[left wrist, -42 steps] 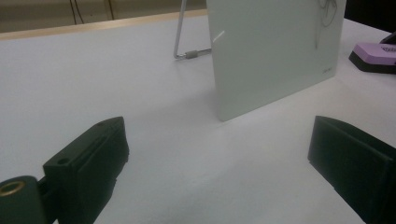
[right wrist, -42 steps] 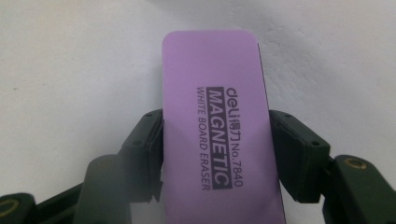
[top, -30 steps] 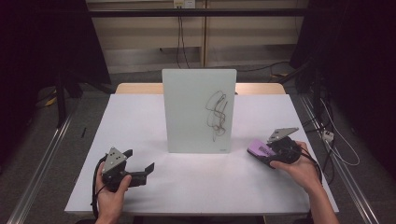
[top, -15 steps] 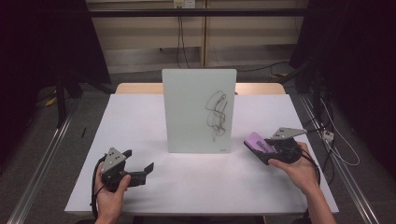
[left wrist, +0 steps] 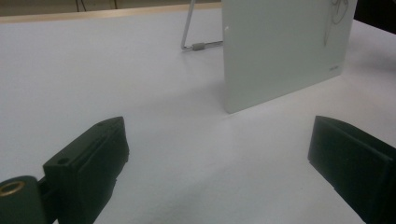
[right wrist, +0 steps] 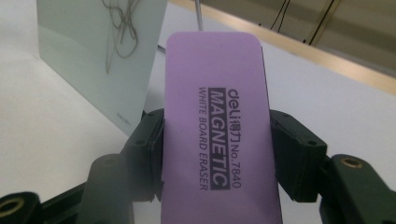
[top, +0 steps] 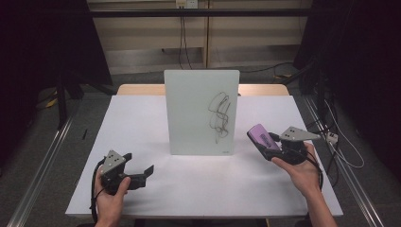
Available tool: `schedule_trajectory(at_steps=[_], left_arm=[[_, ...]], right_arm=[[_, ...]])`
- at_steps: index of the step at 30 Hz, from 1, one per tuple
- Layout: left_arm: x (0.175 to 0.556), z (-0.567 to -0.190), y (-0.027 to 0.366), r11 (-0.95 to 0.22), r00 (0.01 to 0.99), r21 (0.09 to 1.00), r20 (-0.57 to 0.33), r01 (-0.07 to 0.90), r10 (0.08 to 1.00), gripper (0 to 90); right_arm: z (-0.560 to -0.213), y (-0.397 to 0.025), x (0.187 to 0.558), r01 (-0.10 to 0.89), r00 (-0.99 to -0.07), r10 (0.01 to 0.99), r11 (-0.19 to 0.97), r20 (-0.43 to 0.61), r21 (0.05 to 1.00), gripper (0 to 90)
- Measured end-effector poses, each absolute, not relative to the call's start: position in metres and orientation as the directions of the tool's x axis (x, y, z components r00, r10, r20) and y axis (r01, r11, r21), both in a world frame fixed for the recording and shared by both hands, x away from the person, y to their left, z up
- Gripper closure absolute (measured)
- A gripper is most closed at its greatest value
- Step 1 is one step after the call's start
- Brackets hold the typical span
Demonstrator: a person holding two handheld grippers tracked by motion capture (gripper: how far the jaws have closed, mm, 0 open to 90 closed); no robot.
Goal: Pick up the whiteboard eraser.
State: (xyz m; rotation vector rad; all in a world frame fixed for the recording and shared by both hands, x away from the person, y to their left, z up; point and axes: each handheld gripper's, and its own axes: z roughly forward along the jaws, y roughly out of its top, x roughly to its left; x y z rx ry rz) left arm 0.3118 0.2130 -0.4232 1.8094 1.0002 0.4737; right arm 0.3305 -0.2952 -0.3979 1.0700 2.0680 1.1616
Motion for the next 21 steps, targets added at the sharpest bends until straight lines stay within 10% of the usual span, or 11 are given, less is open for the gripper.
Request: schedule_trajectory(at_steps=[21], left_arm=[[0.312,-0.424,0.206,-0.208,0.603,0.884,-0.098,0.418,0.792,5.0]], right_arm=[[-0.382,-0.278,0.320,0.255,-0.575,0.812,0.298,-0.104,0.920,41.3]])
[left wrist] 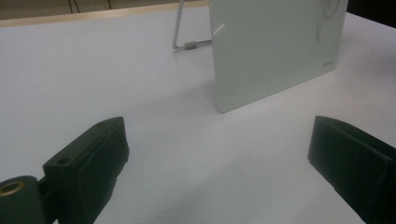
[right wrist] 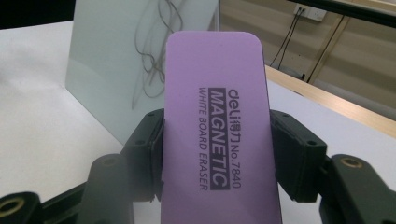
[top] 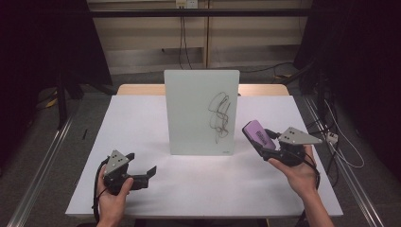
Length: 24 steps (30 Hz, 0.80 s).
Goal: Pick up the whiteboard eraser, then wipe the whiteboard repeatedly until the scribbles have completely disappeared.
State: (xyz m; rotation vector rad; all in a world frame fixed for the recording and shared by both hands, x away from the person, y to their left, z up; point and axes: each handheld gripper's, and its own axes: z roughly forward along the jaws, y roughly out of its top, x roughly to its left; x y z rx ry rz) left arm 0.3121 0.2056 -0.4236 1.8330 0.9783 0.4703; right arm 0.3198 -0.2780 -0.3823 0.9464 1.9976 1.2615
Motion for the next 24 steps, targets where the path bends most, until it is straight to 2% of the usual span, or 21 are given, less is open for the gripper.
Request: schedule_trajectory(at_steps=[8,13,17,24], left_arm=[[0.313,-0.424,0.206,-0.213,0.604,0.883,-0.096,0.419,0.792,5.0],[0.314,-0.426,0.206,-0.215,0.603,0.876,-0.102,0.431,0.791,5.4],[0.314,-0.427,0.209,-0.205,0.598,0.872,-0.117,0.444,0.793,5.4],[0.310,-0.424,0.208,-0.231,0.611,0.877,-0.087,0.422,0.787,5.2]], right_arm=[[-0.370,-0.261,0.316,0.207,-0.617,0.774,0.335,-0.143,0.919,41.4],[-0.362,-0.255,0.316,0.190,-0.633,0.763,0.317,-0.131,0.929,41.4],[-0.353,-0.246,0.317,0.148,-0.624,0.759,0.348,-0.186,0.926,41.4],[-0.347,-0.227,0.334,0.100,-0.635,0.735,0.386,-0.240,0.917,41.4]])
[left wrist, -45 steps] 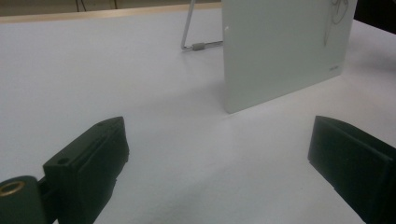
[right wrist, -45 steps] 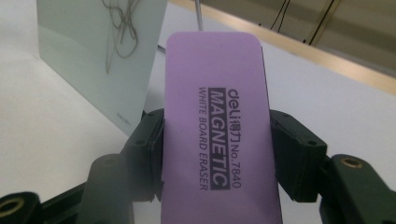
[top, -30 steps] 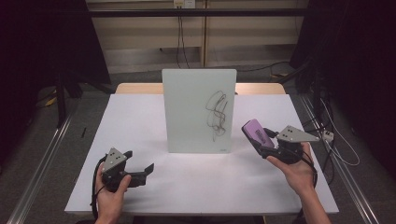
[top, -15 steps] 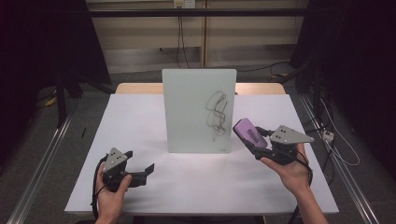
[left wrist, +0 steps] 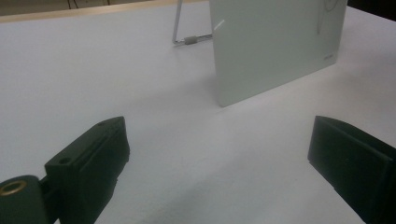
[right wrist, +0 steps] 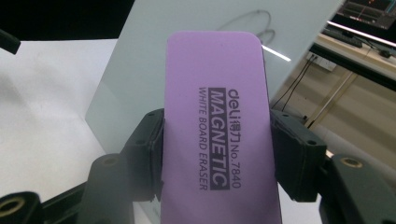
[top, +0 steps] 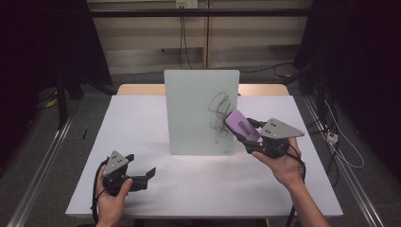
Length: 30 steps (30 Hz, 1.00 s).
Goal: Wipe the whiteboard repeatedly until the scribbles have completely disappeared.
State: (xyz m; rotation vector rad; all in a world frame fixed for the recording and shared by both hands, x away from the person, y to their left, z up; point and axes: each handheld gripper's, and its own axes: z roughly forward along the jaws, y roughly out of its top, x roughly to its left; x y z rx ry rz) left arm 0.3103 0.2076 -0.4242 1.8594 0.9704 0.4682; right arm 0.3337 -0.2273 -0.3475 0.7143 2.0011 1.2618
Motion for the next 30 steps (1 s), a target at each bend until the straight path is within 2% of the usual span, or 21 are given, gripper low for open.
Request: schedule_trajectory(at_steps=[10,16,22,30], left_arm=[[0.312,-0.425,0.206,-0.242,0.620,0.876,-0.079,0.416,0.781,5.3],[0.311,-0.425,0.204,-0.257,0.624,0.871,-0.069,0.418,0.778,5.4],[0.313,-0.425,0.204,-0.255,0.622,0.870,-0.075,0.423,0.779,5.4],[0.313,-0.425,0.205,-0.258,0.627,0.867,-0.077,0.426,0.776,5.3]], right_arm=[[-0.326,-0.208,0.352,0.016,-0.595,0.733,0.422,-0.330,0.907,41.4],[-0.313,-0.197,0.374,-0.010,-0.592,0.687,0.517,-0.422,0.856,41.4],[-0.300,-0.188,0.384,-0.042,-0.575,0.682,0.527,-0.451,0.849,41.4],[-0.302,-0.184,0.397,-0.041,-0.561,0.683,0.542,-0.469,0.839,41.4]])
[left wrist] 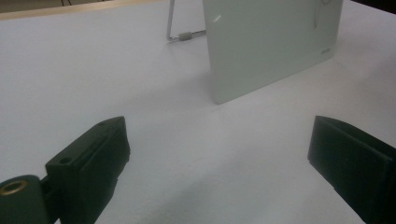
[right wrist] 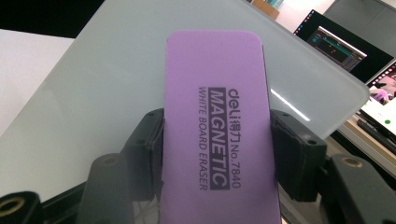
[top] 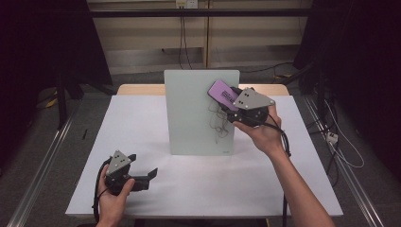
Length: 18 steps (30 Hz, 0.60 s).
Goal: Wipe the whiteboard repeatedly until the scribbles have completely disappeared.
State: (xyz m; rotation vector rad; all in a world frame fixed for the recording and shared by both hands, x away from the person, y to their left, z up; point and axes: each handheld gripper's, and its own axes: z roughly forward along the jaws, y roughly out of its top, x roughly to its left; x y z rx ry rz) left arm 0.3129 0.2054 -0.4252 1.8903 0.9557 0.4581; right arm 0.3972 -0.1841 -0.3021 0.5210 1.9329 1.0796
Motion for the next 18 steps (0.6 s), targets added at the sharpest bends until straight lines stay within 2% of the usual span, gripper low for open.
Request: schedule_trajectory(at_steps=[18], left_arm=[[0.314,-0.427,0.204,-0.252,0.618,0.862,-0.087,0.440,0.782,5.5]], right_arm=[[-0.317,-0.173,0.392,-0.025,-0.550,0.646,0.621,-0.529,0.783,41.7]])
